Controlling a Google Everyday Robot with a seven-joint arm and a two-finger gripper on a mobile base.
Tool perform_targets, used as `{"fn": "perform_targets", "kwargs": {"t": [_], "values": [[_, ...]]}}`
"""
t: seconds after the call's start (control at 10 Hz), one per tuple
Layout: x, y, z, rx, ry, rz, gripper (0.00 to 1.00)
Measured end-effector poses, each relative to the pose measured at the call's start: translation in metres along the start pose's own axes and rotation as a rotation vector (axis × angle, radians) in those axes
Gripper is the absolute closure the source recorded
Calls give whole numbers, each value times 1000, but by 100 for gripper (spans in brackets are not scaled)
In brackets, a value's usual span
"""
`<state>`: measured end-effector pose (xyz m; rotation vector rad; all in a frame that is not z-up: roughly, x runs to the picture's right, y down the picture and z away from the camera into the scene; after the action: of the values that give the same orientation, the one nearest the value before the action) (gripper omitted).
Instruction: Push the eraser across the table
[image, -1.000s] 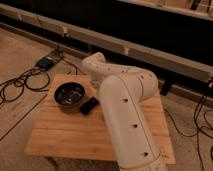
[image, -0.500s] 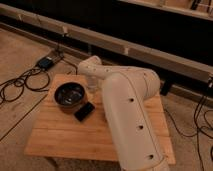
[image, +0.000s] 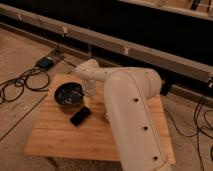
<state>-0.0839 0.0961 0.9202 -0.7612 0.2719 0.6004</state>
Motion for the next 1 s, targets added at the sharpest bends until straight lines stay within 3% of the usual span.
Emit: {"fn": "perform_targets", "kwargs": {"t": [0.6,1.0], "values": [[9,47,12,-15,9,-13,35],[6,95,17,-32,12,-45,35]]}}
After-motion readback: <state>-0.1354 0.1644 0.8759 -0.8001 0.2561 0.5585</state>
